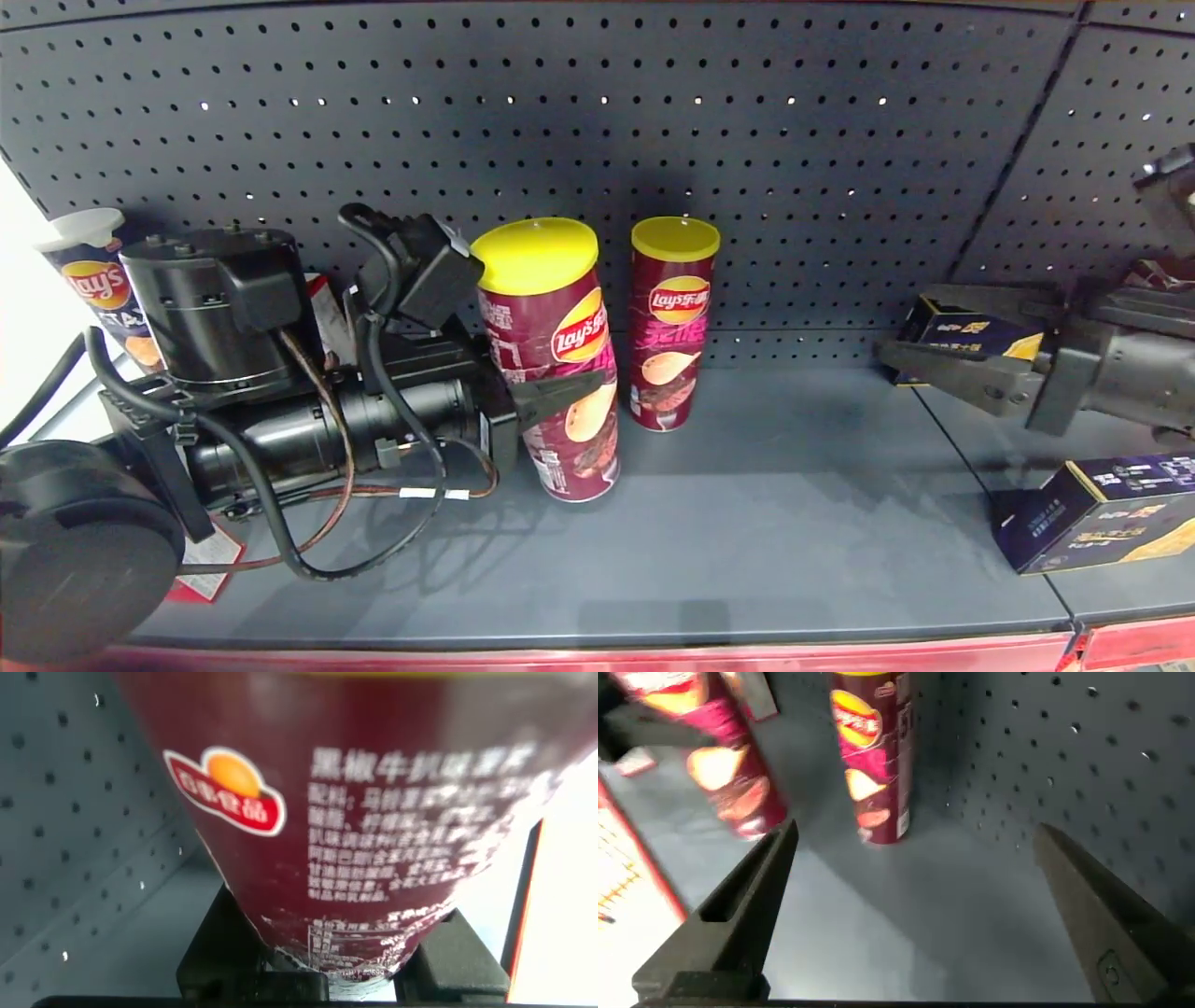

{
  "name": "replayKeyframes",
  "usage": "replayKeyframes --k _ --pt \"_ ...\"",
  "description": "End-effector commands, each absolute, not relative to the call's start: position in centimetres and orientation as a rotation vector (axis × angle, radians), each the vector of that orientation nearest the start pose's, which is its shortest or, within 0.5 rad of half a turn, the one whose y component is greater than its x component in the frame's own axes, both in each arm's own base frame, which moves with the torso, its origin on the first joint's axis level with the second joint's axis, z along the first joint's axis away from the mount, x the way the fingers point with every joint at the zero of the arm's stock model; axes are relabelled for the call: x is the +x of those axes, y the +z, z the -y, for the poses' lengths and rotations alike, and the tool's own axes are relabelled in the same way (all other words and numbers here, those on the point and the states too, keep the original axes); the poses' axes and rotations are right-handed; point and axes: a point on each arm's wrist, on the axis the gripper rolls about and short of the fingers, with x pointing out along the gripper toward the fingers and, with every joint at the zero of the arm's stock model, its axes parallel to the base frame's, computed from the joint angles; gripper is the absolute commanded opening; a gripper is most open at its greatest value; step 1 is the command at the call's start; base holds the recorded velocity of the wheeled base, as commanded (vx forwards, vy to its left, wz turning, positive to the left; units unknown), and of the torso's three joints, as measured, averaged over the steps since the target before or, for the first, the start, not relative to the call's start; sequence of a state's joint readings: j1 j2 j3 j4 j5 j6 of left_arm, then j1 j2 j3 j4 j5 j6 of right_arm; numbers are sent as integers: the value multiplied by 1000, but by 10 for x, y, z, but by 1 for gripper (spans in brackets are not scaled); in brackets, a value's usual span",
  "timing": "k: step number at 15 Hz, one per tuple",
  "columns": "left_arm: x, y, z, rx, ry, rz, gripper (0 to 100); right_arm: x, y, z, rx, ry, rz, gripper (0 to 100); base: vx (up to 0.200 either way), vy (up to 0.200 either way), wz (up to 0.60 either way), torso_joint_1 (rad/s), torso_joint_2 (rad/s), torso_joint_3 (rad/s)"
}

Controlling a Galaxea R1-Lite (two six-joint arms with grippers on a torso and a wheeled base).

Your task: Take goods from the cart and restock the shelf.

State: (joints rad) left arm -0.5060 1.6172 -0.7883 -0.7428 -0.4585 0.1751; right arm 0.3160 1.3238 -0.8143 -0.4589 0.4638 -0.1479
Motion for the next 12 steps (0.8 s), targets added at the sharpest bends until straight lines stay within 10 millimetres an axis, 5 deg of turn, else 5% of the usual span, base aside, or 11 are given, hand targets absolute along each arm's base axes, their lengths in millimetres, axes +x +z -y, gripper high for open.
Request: replayKeyframes --k 1,12 --pt "241 210 143 163 -966 -18 0 244 256 -94 -144 857 -19 100 0 0 0 0 0 0" --pt "235 206 140 162 -969 -34 0 323 236 -147 -164 1251 152 100 0 0 0 0 0 0"
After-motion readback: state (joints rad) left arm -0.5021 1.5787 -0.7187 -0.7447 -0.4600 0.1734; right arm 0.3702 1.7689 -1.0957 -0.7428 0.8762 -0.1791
